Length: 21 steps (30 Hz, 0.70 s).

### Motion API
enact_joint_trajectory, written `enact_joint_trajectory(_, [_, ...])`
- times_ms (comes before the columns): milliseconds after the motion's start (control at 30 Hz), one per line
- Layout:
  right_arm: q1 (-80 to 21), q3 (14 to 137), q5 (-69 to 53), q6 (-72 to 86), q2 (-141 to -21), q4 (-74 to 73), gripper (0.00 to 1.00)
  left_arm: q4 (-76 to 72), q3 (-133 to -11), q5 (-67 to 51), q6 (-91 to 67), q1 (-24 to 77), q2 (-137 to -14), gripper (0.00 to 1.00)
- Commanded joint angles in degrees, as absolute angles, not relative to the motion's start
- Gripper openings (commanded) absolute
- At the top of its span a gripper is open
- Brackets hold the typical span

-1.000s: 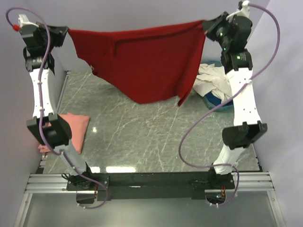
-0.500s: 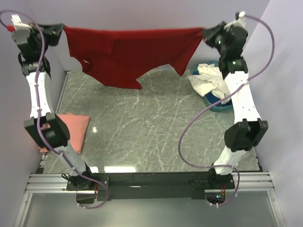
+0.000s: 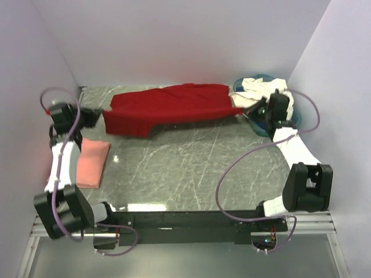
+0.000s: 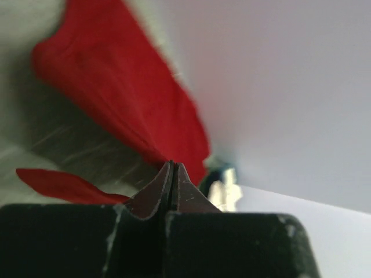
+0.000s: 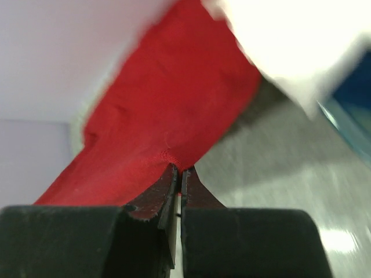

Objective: Fold and stack the t-shirts
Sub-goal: Flatten the tshirt out

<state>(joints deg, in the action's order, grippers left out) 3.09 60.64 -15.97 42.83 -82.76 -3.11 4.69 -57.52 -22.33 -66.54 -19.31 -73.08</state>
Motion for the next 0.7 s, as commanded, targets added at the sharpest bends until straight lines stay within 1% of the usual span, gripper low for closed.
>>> enact_joint_trajectory(0, [3.6, 55.4, -15.4, 43.1, -76.9, -5.5, 0.0, 10.2, -48.5, -16.1, -62.6, -19.6, -64.8, 0.01])
enact_joint_trajectory(100, [3.6, 45.8, -15.9, 42.3, -72.7, -6.2, 0.0, 15.2, -41.6, -12.8, -60.1, -19.6, -59.2, 0.01])
enact_joint_trajectory(300, [3.6, 33.6, -14.9, 40.9, -63.9, -8.0, 0.0, 21.3, -31.9, -8.2, -59.0, -19.5, -48.8, 0.01])
enact_joint_trajectory(500, [3.6, 26.8, -11.5, 41.0, -54.4, -14.1, 0.0, 30.0, -28.3, -3.4, -59.9, -19.5, -37.8, 0.01])
enact_joint_trajectory(667, [3.7, 26.2, -6.2, 43.2, -47.6, -21.4, 0.0, 33.0, -27.4, -3.5, -61.3, -19.6, -32.0, 0.01])
